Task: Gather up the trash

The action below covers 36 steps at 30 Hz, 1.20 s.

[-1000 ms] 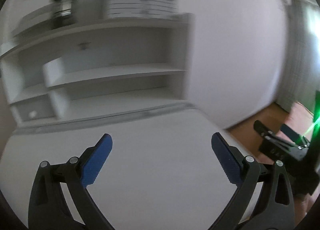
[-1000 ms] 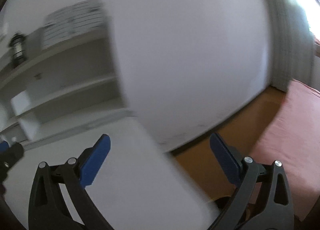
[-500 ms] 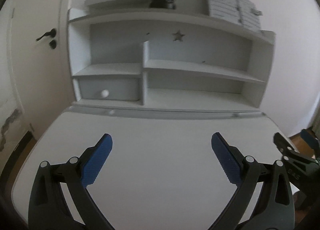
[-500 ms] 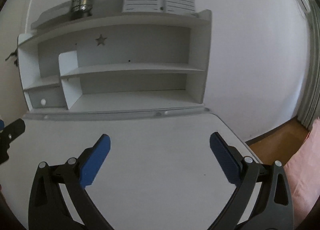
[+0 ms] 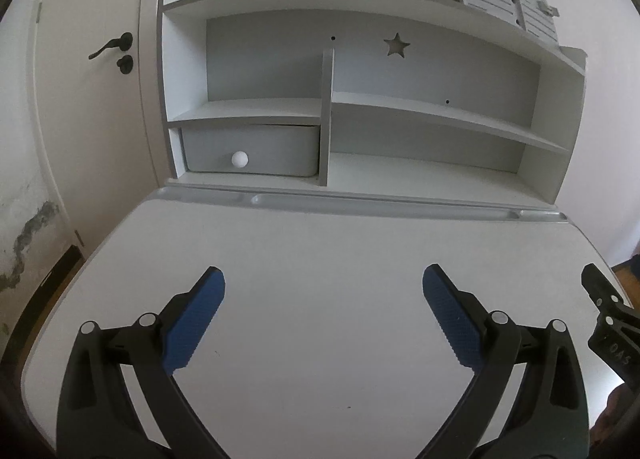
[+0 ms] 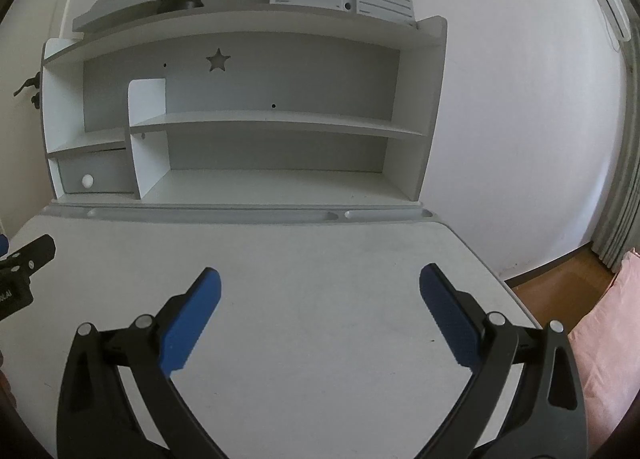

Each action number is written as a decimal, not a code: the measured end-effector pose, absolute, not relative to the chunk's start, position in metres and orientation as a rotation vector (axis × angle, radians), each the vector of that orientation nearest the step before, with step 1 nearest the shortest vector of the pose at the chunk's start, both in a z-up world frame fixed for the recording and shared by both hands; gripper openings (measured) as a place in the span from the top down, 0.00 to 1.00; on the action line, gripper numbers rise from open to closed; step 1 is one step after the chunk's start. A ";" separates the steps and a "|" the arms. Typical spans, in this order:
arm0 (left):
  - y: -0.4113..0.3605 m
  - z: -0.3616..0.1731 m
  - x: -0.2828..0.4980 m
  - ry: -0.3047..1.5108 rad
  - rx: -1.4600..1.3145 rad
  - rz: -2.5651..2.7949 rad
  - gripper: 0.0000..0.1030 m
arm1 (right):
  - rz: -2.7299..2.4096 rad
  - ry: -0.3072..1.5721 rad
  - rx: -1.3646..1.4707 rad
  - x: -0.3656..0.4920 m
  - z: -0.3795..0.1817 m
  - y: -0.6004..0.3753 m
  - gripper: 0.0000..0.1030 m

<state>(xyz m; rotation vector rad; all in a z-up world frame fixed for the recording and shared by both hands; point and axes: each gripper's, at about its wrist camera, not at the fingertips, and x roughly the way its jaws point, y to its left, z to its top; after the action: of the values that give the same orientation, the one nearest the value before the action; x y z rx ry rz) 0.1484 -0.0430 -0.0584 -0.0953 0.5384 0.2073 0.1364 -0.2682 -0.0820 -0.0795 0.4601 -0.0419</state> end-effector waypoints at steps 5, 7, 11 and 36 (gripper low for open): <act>-0.043 -0.063 0.152 0.542 -0.093 0.210 0.06 | -0.053 0.460 -0.087 0.140 -0.084 -0.272 0.07; -0.043 -0.065 0.154 0.545 -0.094 0.209 0.06 | -0.055 0.464 -0.081 0.141 -0.085 -0.273 0.07; -0.046 -0.069 0.157 0.549 -0.092 0.182 0.06 | -0.063 0.443 -0.079 0.137 -0.084 -0.274 0.07; -0.065 -0.067 0.154 0.512 -0.003 0.189 0.07 | -0.099 0.421 -0.078 0.140 -0.084 -0.270 0.07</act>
<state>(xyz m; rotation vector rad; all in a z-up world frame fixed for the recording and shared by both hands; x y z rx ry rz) 0.1539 -0.0645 -0.0675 -0.0028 0.5121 0.1886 0.1402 -0.2695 -0.0841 -0.0780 0.4208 -0.0990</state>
